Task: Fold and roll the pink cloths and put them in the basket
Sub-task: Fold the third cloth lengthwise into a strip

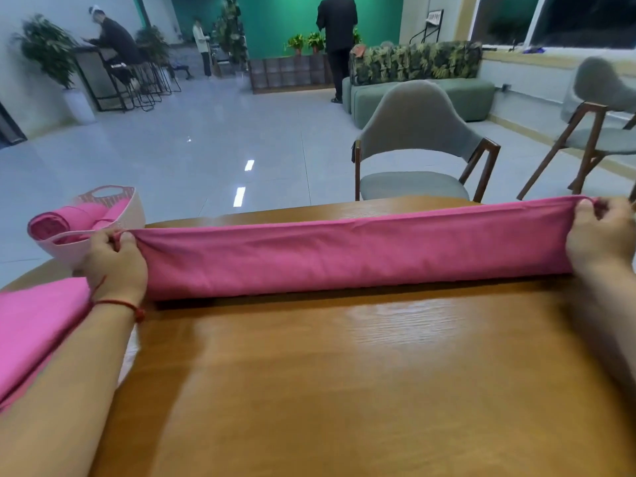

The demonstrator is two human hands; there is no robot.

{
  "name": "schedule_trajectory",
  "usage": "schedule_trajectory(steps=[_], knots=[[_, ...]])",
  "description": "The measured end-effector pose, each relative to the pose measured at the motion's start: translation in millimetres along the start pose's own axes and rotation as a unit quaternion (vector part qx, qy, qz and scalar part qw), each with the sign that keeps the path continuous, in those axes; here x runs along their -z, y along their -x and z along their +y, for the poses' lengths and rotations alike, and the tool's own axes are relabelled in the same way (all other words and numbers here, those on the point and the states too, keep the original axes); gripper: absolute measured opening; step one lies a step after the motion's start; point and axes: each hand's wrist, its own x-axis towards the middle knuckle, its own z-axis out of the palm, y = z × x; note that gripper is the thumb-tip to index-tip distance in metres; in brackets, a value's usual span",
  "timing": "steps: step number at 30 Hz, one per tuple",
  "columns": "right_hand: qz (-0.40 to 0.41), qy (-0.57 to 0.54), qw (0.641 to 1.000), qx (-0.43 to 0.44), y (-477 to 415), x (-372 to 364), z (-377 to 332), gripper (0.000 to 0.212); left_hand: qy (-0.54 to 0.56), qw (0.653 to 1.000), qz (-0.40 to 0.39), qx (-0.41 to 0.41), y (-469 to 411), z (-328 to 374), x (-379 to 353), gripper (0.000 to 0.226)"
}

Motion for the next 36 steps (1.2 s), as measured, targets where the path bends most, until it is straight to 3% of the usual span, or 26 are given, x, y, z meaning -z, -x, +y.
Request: schedule_trajectory(steps=[5,8,11,14,17,20,22,24,26,28,31,33,36], knots=[[-0.032,0.061,0.998,0.000,-23,-49,-21,0.054,-0.041,0.998,-0.048,-0.004,-47,1,-46,0.032],[-0.079,0.152,0.985,0.010,-33,-75,-13,0.042,-0.139,0.983,-0.123,0.009,-71,-17,-77,0.027],[-0.121,0.247,0.961,0.004,-50,-95,39,0.048,-0.240,0.959,-0.150,-0.023,-66,-34,-93,0.017],[-0.119,0.227,0.967,-0.005,-83,-112,91,0.040,-0.289,0.943,-0.145,-0.074,-63,-42,-100,0.012],[-0.098,0.190,0.977,-0.007,-45,-112,46,0.018,-0.304,0.936,-0.154,-0.086,-68,-45,-100,0.017],[-0.058,0.093,0.992,-0.065,-59,-135,53,0.029,-0.293,0.938,-0.152,-0.106,-70,-50,-96,0.023],[-0.030,0.036,0.999,-0.021,-81,-146,89,0.022,-0.291,0.938,-0.151,-0.111,-71,-52,-95,0.016],[-0.005,0.070,0.998,0.004,-82,-140,101,0.021,-0.274,0.945,-0.148,-0.104,-73,-52,-98,0.008],[-0.021,0.053,0.998,-0.016,-90,-133,95,0.023,-0.242,0.955,-0.143,-0.092,-74,-54,-99,0.009],[0.010,0.035,0.999,0.017,-85,-134,83,0.030,-0.222,0.962,-0.140,-0.076,-74,-54,-99,0.011],[-0.049,0.105,0.992,0.057,-76,-124,87,0.014,-0.220,0.962,-0.145,-0.067,-73,-52,-99,0.012],[-0.022,0.131,0.984,0.117,-39,-115,56,0.008,-0.227,0.959,-0.147,-0.081,-72,-51,-100,0.012],[-0.008,0.141,0.979,0.145,-26,-117,44,0.022,-0.240,0.954,-0.146,-0.101,-73,-53,-101,0.009]])
